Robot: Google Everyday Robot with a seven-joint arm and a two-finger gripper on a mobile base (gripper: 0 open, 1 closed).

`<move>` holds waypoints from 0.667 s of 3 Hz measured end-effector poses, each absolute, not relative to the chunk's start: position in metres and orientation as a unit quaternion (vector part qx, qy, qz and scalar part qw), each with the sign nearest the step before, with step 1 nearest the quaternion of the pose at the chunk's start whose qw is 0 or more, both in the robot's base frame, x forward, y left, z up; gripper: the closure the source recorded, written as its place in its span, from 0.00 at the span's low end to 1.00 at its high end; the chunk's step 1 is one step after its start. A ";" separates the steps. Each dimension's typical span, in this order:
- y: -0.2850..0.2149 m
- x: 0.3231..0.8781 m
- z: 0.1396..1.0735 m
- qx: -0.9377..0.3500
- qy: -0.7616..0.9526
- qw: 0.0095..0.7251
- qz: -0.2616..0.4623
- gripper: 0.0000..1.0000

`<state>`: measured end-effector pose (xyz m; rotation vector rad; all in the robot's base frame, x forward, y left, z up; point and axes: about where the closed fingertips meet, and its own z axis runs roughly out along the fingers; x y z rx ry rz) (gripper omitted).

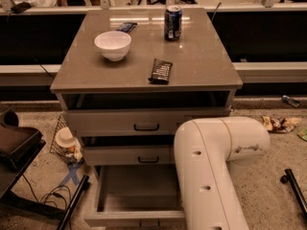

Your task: Open bottom drawer

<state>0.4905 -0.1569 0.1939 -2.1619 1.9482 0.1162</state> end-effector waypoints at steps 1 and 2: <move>-0.151 0.504 0.194 -0.742 0.652 0.147 0.046 1.00; -0.147 0.504 0.188 -0.741 0.647 0.166 0.060 1.00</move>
Offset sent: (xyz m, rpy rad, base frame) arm 0.0125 0.0092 -0.0134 0.1718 -0.0420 0.0366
